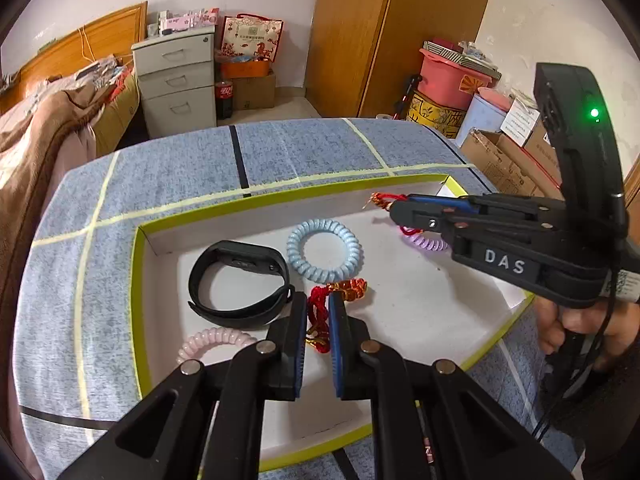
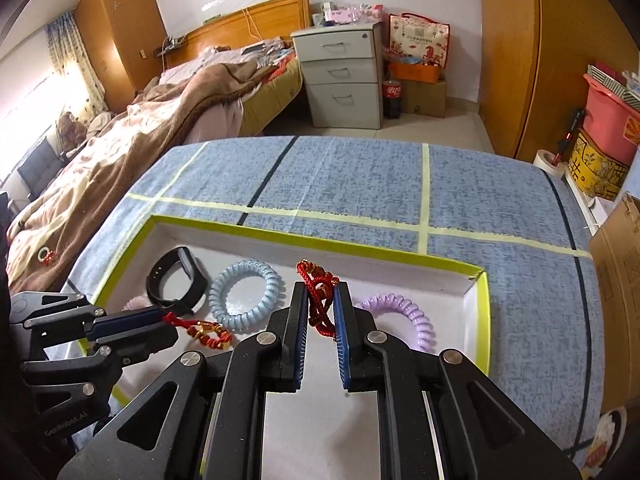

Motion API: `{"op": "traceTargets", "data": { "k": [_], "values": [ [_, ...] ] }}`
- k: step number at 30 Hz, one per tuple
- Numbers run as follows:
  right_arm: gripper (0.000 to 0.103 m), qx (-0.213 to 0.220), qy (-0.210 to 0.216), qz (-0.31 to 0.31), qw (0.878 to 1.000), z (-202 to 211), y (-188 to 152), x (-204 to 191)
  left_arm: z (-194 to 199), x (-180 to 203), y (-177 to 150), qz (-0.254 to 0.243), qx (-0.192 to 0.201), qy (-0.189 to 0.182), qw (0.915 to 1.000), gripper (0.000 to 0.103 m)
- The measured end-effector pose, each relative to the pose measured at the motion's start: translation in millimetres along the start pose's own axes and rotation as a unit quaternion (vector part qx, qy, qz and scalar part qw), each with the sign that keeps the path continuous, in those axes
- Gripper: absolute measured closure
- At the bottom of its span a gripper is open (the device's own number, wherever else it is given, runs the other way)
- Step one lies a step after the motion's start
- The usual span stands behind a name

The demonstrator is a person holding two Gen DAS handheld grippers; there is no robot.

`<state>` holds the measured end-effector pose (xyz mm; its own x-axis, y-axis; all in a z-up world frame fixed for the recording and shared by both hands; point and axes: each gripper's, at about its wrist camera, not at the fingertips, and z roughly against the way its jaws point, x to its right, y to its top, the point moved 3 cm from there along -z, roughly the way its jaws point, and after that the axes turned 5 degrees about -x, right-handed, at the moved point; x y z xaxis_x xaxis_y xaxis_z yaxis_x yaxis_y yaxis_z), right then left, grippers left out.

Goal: Organize jewelry
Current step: 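Carry the red tassel with the right gripper while the left carries the red bow into the box, then open the right gripper on the red tassel while the left releases the red bow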

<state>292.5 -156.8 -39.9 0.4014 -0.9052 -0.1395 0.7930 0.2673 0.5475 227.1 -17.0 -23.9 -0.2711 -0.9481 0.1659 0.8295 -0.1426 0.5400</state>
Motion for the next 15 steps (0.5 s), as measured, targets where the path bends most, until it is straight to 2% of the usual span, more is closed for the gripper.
{"op": "traceTargets", "data": {
  "k": [15],
  "values": [
    [0.089, -0.021, -0.004, 0.013, 1.000, -14, 2, -4, -9, 0, -2, 0.005, -0.018, -0.003, 0.9998, 0.091]
  ]
}}
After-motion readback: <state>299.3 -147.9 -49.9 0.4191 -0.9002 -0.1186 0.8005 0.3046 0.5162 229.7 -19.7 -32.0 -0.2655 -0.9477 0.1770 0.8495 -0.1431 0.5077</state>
